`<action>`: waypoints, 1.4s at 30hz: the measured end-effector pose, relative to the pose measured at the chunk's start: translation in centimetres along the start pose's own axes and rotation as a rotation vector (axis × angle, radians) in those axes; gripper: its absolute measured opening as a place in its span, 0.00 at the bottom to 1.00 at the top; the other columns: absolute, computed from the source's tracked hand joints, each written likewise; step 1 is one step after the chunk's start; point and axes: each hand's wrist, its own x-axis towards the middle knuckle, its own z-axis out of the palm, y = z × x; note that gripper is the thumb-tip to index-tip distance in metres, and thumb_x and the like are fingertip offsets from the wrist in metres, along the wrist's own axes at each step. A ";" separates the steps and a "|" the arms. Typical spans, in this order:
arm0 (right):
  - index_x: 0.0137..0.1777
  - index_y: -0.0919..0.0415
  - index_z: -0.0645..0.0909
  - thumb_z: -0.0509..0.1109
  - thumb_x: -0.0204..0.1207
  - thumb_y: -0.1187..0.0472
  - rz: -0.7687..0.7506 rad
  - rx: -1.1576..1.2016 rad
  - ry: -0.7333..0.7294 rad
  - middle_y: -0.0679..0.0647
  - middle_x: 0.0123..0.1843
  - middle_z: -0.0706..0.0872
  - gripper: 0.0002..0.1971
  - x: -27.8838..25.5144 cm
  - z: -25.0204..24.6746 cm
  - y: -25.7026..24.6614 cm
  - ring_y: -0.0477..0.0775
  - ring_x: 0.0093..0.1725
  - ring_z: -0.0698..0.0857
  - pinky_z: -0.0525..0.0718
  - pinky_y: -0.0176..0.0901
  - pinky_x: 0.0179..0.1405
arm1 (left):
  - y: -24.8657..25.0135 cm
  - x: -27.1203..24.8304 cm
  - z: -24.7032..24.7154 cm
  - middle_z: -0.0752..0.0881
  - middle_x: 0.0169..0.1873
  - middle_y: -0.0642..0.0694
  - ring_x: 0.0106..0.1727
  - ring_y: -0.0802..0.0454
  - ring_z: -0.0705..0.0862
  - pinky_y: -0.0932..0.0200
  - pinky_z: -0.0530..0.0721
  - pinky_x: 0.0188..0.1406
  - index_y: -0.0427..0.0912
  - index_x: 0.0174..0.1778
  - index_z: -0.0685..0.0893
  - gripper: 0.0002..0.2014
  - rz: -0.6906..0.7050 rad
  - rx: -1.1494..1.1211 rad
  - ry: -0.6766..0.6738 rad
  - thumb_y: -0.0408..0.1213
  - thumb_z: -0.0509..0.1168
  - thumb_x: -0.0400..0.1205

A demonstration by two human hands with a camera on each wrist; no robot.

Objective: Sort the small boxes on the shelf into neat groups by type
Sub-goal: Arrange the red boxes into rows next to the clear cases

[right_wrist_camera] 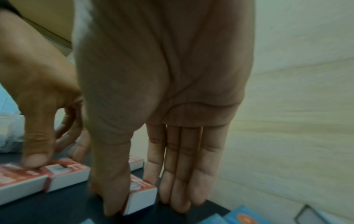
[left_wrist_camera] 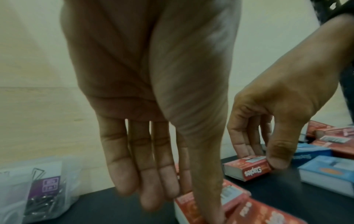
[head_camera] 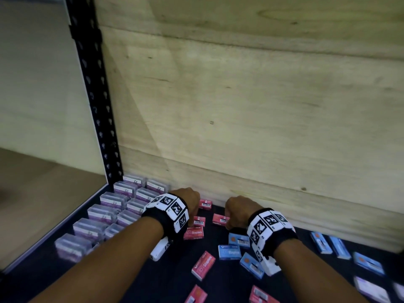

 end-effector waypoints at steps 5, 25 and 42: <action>0.59 0.60 0.88 0.74 0.76 0.56 -0.005 0.082 -0.065 0.55 0.59 0.89 0.14 -0.4 0.1 1.5 0.57 0.57 0.87 0.86 0.52 0.60 | 0.0 -0.3 -0.1 0.92 0.45 0.47 0.47 0.48 0.90 0.50 0.89 0.53 0.43 0.45 0.93 0.10 0.046 -0.091 -0.057 0.37 0.81 0.69; 0.66 0.58 0.81 0.60 0.87 0.54 -0.052 0.152 -0.014 0.57 0.63 0.85 0.15 -1.0 0.0 3.4 0.58 0.60 0.84 0.80 0.46 0.55 | 1.4 1.4 -0.5 0.84 0.58 0.41 0.57 0.40 0.85 0.51 0.82 0.50 0.44 0.63 0.82 0.20 0.101 0.073 0.193 0.34 0.75 0.75; 0.61 0.56 0.86 0.69 0.82 0.54 -0.041 0.246 0.020 0.54 0.60 0.88 0.12 -1.0 -0.1 3.0 0.54 0.56 0.86 0.84 0.44 0.57 | 0.6 0.6 -1.4 0.84 0.64 0.42 0.62 0.44 0.83 0.56 0.81 0.56 0.43 0.70 0.82 0.17 0.105 0.050 0.036 0.38 0.65 0.85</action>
